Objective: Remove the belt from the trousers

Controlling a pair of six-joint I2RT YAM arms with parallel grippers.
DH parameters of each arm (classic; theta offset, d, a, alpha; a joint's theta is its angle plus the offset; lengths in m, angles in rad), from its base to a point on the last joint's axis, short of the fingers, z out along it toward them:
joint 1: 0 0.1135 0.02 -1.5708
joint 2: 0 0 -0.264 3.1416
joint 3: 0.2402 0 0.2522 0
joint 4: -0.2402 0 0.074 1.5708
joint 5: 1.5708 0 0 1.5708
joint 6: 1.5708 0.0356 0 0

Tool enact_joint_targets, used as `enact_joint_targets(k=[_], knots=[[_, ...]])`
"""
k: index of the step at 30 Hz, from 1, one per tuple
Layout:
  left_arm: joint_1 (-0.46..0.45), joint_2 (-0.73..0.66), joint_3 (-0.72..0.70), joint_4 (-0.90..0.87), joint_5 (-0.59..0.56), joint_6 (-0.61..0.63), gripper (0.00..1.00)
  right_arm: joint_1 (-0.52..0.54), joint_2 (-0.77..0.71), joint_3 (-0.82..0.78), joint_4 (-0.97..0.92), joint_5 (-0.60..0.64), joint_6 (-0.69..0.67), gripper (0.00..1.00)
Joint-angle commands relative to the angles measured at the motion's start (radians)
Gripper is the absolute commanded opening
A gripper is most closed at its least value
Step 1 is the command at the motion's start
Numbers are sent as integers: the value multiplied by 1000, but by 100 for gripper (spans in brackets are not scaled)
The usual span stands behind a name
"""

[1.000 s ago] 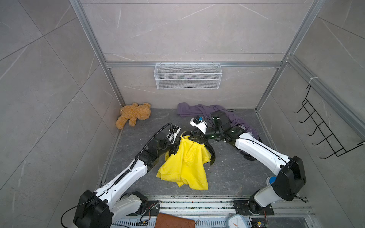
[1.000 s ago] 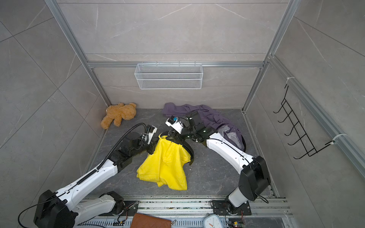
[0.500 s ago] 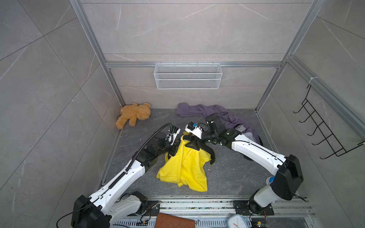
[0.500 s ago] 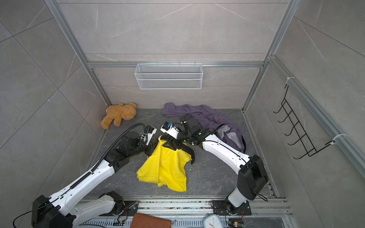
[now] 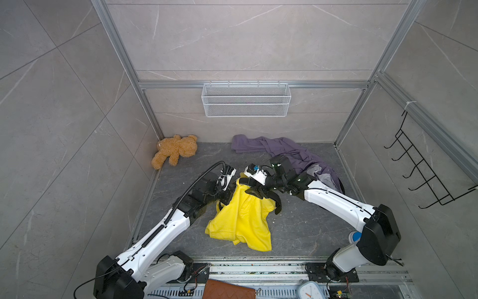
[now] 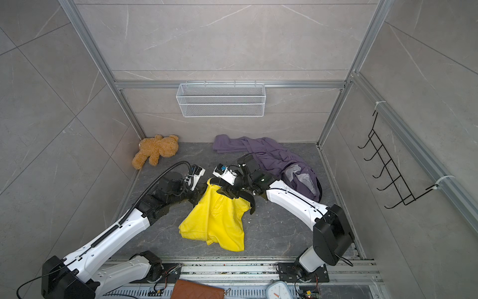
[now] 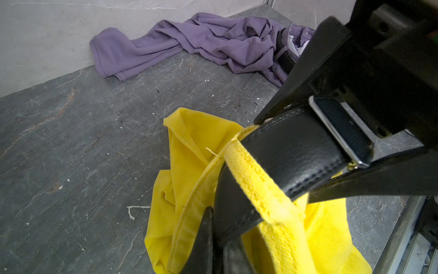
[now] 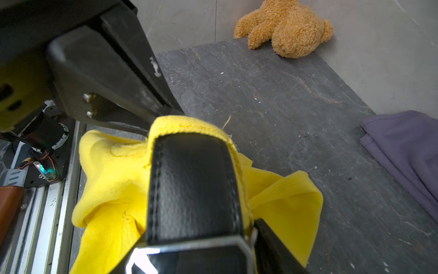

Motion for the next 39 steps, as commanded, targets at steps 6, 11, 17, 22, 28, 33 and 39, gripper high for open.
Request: enact_joint_targets(k=[6,11,17,22,28,33,39], knots=[[0,2,64,0,-6,-18,0,1,-38,-10,19,28,-2,48],[3,11,66,-14,-15,-17,0,-2,-46,11,-37,-30,-16,57],[5,11,75,-26,-11,-22,0,-12,-31,54,-127,-91,-42,57],[5,12,81,-28,-13,-25,0,-13,-40,42,-101,-60,-43,55],[5,13,89,-35,-8,-25,0,-13,-32,38,-72,-44,-37,50],[5,12,89,-47,-12,-26,0,-13,-35,36,-60,-25,-32,39],[6,15,72,-82,-25,-37,0,-26,-55,27,-44,-23,-3,29]])
